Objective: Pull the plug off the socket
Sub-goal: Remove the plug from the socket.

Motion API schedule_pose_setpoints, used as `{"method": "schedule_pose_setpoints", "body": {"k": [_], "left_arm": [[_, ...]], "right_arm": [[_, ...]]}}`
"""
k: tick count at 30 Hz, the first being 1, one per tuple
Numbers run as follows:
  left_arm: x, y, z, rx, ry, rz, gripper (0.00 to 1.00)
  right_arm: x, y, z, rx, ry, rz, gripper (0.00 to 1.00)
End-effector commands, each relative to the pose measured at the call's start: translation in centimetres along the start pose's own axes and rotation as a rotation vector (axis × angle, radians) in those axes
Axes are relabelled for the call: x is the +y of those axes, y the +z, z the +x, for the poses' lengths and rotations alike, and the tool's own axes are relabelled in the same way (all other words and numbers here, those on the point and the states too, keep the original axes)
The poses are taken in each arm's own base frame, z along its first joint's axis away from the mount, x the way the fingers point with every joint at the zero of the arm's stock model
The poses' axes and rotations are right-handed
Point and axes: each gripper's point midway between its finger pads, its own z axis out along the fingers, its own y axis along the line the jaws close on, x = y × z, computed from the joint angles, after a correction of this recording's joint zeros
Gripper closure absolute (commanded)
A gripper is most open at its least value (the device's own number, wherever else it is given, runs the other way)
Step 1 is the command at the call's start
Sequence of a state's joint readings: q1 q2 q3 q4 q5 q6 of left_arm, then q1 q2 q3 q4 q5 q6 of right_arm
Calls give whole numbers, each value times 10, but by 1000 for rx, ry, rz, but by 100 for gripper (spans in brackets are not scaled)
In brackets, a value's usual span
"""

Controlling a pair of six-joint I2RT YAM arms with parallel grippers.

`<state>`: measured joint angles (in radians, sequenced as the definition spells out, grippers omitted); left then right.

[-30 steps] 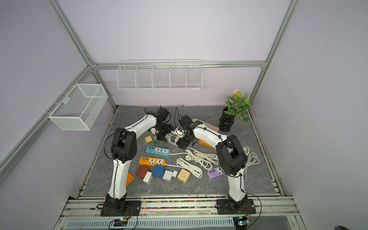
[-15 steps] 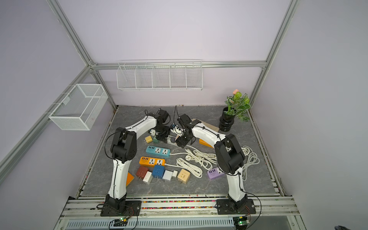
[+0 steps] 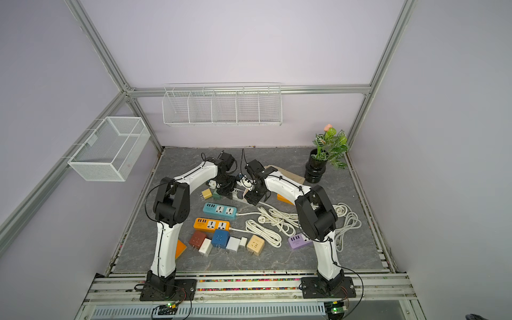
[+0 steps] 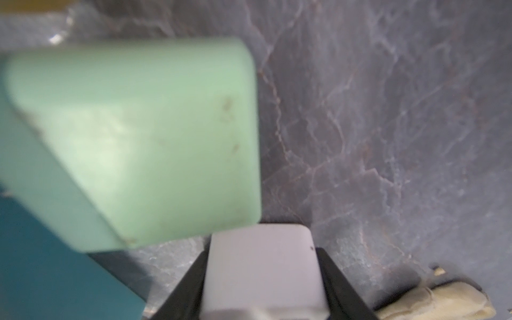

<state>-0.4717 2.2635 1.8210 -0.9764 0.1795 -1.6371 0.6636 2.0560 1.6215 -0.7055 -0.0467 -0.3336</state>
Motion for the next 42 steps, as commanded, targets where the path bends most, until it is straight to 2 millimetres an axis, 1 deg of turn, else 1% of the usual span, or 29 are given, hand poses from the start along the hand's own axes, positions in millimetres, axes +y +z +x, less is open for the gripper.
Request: {"method": "schedule_pose_setpoints", "body": {"k": [1,4,6,9,12,19,26,31,34,37,38,39,42], "left_arm": [[24,10,-8,-46,-13,-85,91],[24,10,-9,-52,-8,-87,100],[25,10,-12,-62,-3,-91,100],[26,9,-14,-81,4,-98,100],[28,9,-18,-101,10,-111,100],[32,12,-23,-121,24,-125,100],[30,13,-22,-117,31,-123,100],[28,12,-22,-122,40,-115,100],[26,12,-20,-119,45,-108,100],[23,11,-18,-118,51,-99,100],[22,11,-17,-117,56,-94,100],[20,10,-16,-114,58,-85,100],[17,12,-13,-103,66,-76,100]], "right_arm": [[26,4,-1,18,-33,-69,43],[32,1,-4,12,-47,-76,56],[35,-4,-9,-1,-54,-84,65],[38,-15,-15,-28,-54,-94,75],[40,-24,-17,-44,-53,-103,80],[50,-40,-20,-77,-23,-160,84],[50,-55,-16,-144,52,-205,85],[56,-54,-11,-140,73,-234,85],[53,-50,-8,-114,95,-226,84],[47,-45,-4,-68,93,-180,83],[40,-42,-1,-44,73,-114,81],[37,-41,1,-21,38,-51,80],[22,-37,5,39,-47,142,80]]}}
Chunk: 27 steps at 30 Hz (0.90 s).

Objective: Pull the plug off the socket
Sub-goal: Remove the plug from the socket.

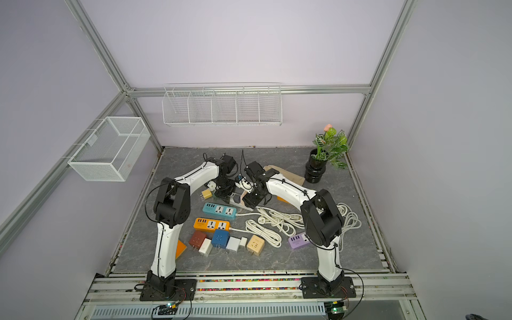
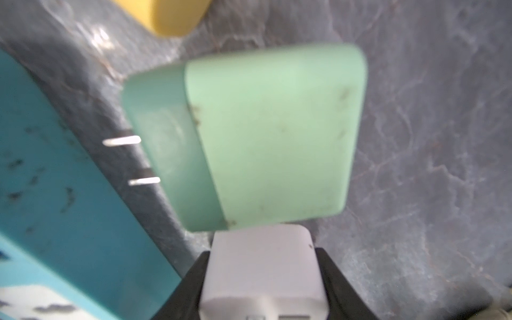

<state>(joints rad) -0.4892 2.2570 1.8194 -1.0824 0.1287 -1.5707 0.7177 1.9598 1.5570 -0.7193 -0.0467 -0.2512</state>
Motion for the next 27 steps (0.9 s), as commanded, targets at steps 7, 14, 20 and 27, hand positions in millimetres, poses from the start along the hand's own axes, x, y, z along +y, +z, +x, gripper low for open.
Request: {"method": "schedule_pose_setpoints", "body": {"k": [7,14,20,27], "left_arm": [[-10,13,-9,-48,-5,22,100],[-10,12,-10,-48,-7,24,100],[-10,11,-9,-43,-7,32,100],[-10,9,-8,-40,-6,42,100]], "right_arm": [[1,-36,-9,-38,-105,189,81],[10,-46,-9,-64,-62,112,81],[-3,-60,-15,-160,99,36,81],[-3,-39,-4,-119,352,-222,77]]}}
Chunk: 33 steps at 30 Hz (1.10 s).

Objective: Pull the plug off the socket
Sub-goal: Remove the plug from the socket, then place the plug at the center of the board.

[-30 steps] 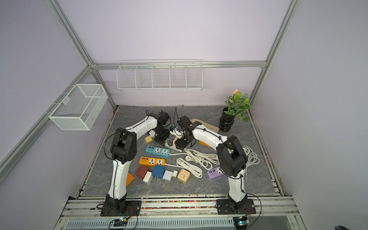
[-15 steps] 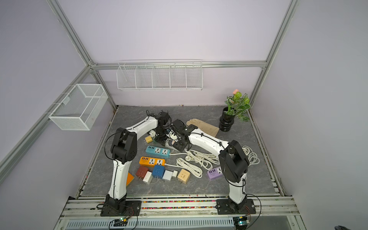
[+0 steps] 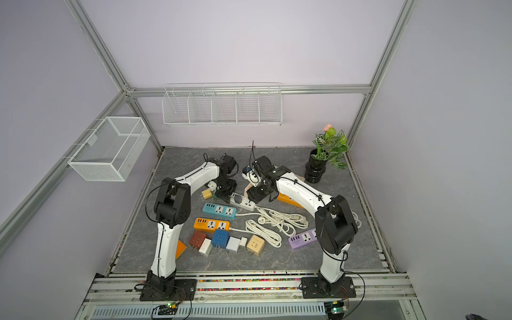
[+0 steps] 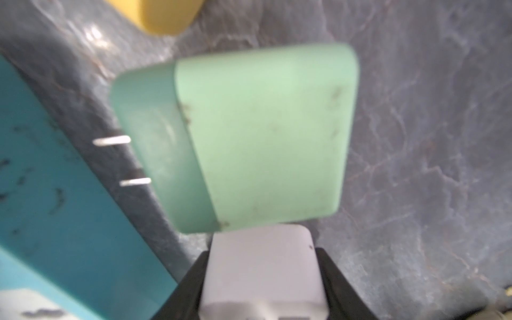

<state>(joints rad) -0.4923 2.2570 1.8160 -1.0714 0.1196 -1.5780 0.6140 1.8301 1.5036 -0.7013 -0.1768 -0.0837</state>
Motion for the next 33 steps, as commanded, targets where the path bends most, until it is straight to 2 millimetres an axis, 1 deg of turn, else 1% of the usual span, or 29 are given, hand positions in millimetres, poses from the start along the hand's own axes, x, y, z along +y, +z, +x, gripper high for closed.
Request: {"method": "schedule_pose_setpoints", "body": {"k": [1,3,7,9,14,18,24,27,29,30,33], "left_arm": [[-8,8,-8,-31,-4,35,100],[-9,6,-7,-31,-4,42,100],[-10,4,-6,-29,-1,50,100],[-10,4,-6,-27,-1,51,100],[-11,4,-5,-22,3,53,100],[-11,3,-5,-20,3,55,100],[-11,4,-4,-16,5,54,100],[-10,5,-4,-15,5,52,100],[-11,4,-3,-13,6,55,100],[-11,4,-4,-13,5,55,100],[-11,5,-3,-13,6,54,100]], "right_arm": [[13,11,6,27,153,-152,77],[4,16,10,43,236,-159,76],[-21,23,14,43,419,-180,70],[-29,26,18,48,475,-184,69],[-38,34,22,70,576,-214,67],[-45,43,20,68,675,-278,66],[-49,55,17,88,708,-302,61],[-53,61,20,106,732,-301,58],[-54,64,23,114,741,-300,54],[-56,65,25,122,747,-294,50],[-60,64,32,137,751,-266,29]]}}
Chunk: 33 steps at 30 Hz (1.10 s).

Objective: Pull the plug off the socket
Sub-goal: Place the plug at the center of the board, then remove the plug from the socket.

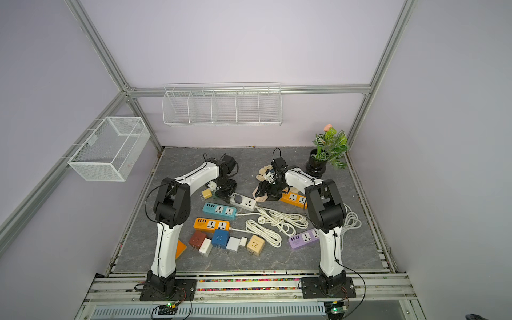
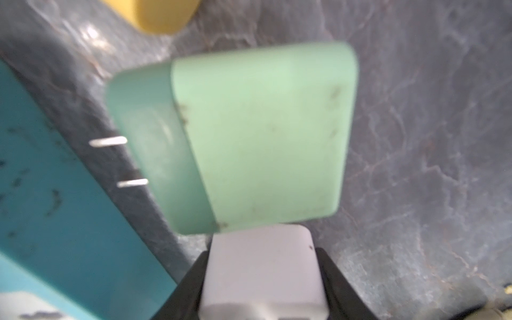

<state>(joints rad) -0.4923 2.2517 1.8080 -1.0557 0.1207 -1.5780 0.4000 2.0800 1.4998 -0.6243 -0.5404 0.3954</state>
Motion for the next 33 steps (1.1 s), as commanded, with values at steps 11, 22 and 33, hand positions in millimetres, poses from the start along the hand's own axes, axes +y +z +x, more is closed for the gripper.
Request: {"method": "schedule_pose_setpoints", "body": {"k": [11,22,33], "left_arm": [[-11,4,-3,-13,6,50,100],[-11,5,-4,-15,5,49,100],[-9,5,-3,-15,19,25,100]], "right_arm": [[-14,-36,1,-38,-65,178,5],[7,-60,-1,-121,-291,297,9],[76,-17,12,-250,-808,275,22]]}}
